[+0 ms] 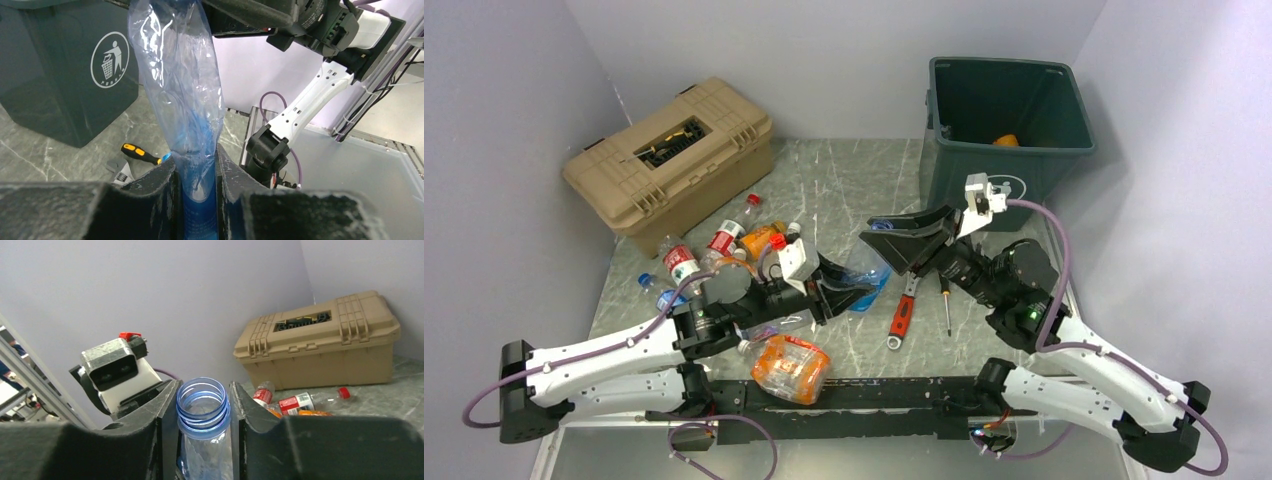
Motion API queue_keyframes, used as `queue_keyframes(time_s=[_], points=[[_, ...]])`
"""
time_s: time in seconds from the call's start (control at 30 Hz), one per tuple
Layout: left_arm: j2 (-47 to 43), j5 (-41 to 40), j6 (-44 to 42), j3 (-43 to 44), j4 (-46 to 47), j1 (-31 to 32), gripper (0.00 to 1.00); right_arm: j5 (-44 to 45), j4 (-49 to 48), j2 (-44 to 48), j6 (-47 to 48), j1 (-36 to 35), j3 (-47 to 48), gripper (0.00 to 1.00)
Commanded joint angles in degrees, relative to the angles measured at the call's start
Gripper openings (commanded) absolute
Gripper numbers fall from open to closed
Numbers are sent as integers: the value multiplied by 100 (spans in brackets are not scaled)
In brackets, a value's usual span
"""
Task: Put the plastic bottles in the bin
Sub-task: Pick up the plastic bottle at the center of the board.
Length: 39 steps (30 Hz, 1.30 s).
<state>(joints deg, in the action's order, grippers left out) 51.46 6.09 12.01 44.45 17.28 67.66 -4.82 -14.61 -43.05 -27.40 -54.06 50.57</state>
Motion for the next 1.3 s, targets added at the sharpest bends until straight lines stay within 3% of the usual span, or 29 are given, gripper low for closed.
queue_keyframes(time_s=[0.0,0.07,0.13,0.17,0.4,0.47,0.53,0.63,0.73,0.8,0.9,1.0,1.1,1.27], points=[[-154,30,76,75,209,-7,22,-133,222,-64,81,1,352,21],[-147,72,13,156,42,-7,48,-122,324,-34,145,1,401,0],[-149,115,-80,305,-225,-7,95,-95,428,31,262,1,484,0],[-176,31,-110,377,-383,-7,99,-34,542,81,356,1,571,0],[-1123,-811,-932,955,-1681,-6,100,1254,1973,-54,2094,3,2507,0],[-1392,-1177,-1360,1159,-2143,-7,99,1985,1891,-239,2766,1,3032,0],[-1565,-1639,-1688,1275,-2486,-5,99,2332,975,-294,2880,1,2999,0],[-1788,-2453,-2060,1176,-2622,-7,99,2332,-1479,-415,2880,9,2338,0],[-2000,-2841,-2389,730,-2139,-6,99,2332,-2655,-1269,2880,151,2917,0],[-2066,-2881,-2599,538,-1890,-7,100,2332,-2638,-1905,2880,688,3569,0],[-1968,-3000,-2725,436,-1801,-7,100,2332,-948,-2628,2880,2242,4619,0],[-1872,-3071,-2740,316,-1812,-3,100,2332,-63,-3311,2880,3365,5404,0],[-1858,-3063,-2677,137,-1773,-7,100,2332,177,-3785,2880,4026,5836,0],[-1870,-3089,-2597,-86,-1718,-7,99,2332,66,-4205,2880,4765,5669,0]])
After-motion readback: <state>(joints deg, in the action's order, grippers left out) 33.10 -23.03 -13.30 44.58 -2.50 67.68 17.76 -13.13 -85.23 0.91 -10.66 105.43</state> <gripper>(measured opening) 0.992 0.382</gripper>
